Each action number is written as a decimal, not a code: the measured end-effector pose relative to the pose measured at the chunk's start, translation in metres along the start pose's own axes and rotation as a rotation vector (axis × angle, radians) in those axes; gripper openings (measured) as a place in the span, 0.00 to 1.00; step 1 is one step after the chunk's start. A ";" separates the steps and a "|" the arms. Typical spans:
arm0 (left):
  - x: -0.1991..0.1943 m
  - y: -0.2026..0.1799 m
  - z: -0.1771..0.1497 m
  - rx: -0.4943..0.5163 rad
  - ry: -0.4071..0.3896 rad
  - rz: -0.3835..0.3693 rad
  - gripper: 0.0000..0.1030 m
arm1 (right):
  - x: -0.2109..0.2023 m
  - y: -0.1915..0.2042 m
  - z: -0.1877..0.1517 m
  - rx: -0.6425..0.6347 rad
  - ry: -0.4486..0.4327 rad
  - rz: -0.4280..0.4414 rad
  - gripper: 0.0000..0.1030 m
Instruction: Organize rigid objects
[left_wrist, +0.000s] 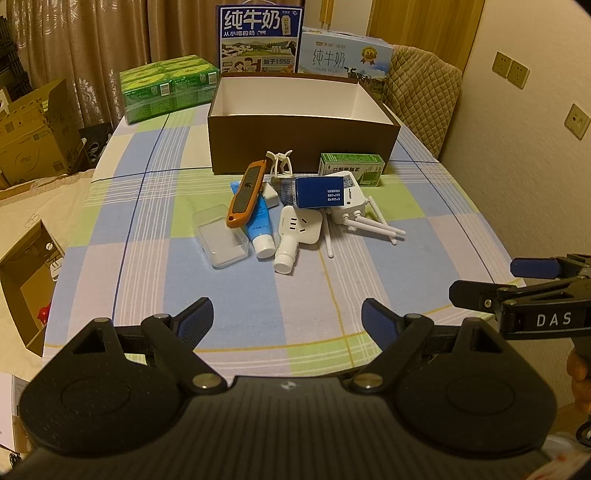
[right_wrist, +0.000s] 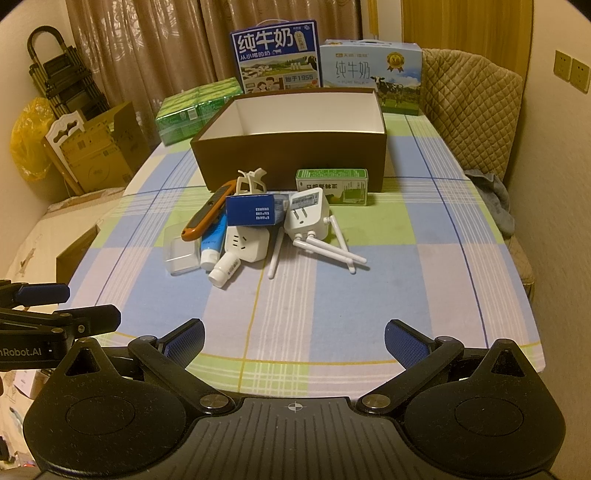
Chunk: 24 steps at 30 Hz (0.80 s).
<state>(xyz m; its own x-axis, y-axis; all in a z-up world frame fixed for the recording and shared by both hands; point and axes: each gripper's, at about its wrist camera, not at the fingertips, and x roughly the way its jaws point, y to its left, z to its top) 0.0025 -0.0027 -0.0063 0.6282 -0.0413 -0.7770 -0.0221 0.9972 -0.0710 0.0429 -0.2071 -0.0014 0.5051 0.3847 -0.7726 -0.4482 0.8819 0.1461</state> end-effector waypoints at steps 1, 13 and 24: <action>0.000 0.000 0.000 0.000 0.000 0.000 0.82 | 0.000 0.000 0.000 0.000 0.000 0.000 0.98; 0.001 -0.001 0.000 -0.001 0.001 0.001 0.82 | 0.003 0.001 0.004 -0.002 0.000 0.000 0.98; 0.005 -0.004 0.000 -0.002 0.004 0.001 0.82 | 0.003 0.001 0.008 -0.002 0.003 0.000 0.98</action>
<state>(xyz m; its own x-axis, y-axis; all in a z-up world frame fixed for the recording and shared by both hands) 0.0062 -0.0073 -0.0098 0.6250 -0.0409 -0.7795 -0.0239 0.9971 -0.0716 0.0499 -0.2030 0.0012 0.5034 0.3838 -0.7742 -0.4499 0.8813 0.1444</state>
